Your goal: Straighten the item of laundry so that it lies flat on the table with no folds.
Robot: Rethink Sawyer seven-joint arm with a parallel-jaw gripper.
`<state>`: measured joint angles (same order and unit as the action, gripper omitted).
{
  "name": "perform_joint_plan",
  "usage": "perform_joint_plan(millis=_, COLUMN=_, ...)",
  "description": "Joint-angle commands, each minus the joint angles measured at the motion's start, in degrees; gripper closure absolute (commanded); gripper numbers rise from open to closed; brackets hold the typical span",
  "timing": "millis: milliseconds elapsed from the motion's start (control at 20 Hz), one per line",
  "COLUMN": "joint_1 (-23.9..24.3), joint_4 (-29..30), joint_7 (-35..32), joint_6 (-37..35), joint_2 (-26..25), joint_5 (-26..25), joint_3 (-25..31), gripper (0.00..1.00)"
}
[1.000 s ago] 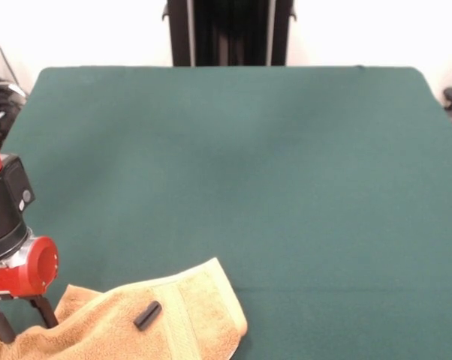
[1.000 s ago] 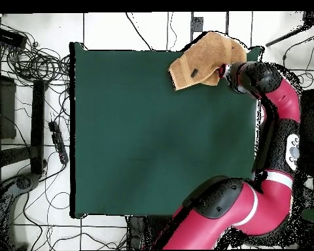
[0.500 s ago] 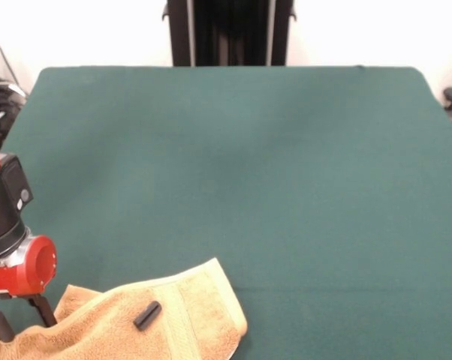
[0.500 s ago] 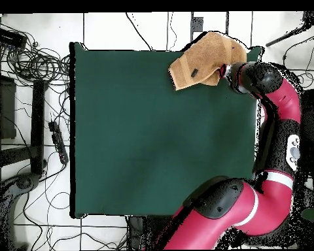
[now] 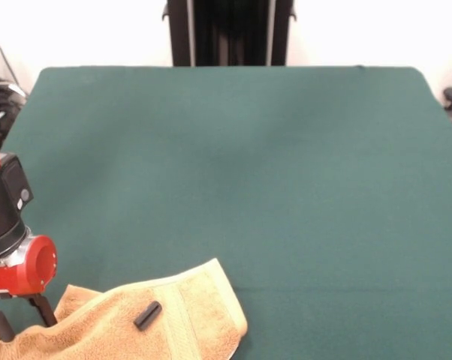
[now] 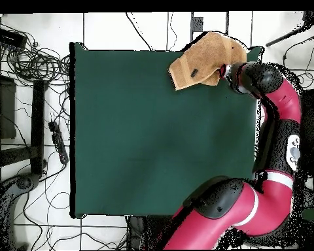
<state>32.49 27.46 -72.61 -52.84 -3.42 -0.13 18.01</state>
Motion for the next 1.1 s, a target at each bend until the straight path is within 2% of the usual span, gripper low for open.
perform_joint_plan(millis=50, joint_1=-1.4, joint_4=6.4, joint_7=1.7, joint_6=-5.4, joint_2=-1.9, joint_5=1.0, joint_3=4.4, gripper=0.00)
perform_joint_plan(millis=400, joint_1=-1.7, joint_4=6.4, joint_7=2.7, joint_6=-6.5, joint_2=-1.6, joint_5=0.5, joint_3=4.0, gripper=0.00)
perform_joint_plan(millis=800, joint_1=-1.0, joint_4=10.5, joint_7=1.9, joint_6=-1.9, joint_2=-0.1, joint_5=1.0, joint_3=4.4, gripper=0.00)
perform_joint_plan(millis=850, joint_1=-0.6, joint_4=11.8, joint_7=2.8, joint_6=-0.5, joint_2=0.2, joint_5=1.2, joint_3=5.0, gripper=1.00)
perform_joint_plan(millis=1000, joint_1=-0.4, joint_4=12.7, joint_7=3.1, joint_6=0.2, joint_2=0.6, joint_5=1.1, joint_3=5.0, gripper=1.00)
perform_joint_plan(millis=1100, joint_1=-0.8, joint_4=11.3, joint_7=3.1, joint_6=-2.0, joint_2=0.2, joint_5=0.7, joint_3=4.6, gripper=1.00)
